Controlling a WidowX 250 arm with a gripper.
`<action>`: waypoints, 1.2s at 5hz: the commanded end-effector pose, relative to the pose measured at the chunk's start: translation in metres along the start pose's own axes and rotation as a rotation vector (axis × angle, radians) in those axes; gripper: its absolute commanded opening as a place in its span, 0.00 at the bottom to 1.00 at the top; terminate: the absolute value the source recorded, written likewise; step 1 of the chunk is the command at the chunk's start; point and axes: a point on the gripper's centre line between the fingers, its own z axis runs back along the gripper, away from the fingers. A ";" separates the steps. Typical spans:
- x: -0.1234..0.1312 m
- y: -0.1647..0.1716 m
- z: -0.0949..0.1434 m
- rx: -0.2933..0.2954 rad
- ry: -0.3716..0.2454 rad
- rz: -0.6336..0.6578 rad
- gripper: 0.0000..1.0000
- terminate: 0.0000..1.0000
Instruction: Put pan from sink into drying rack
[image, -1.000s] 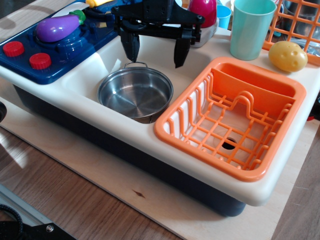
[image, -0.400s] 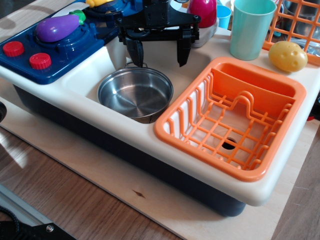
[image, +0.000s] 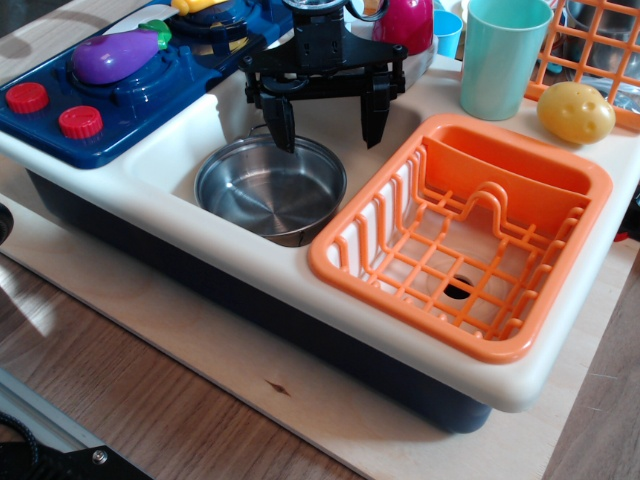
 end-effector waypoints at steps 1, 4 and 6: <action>0.001 -0.010 0.012 -0.030 -0.050 0.017 1.00 0.00; -0.007 -0.007 -0.013 -0.094 0.000 0.051 0.00 0.00; -0.011 -0.003 -0.011 -0.090 0.003 0.057 0.00 0.00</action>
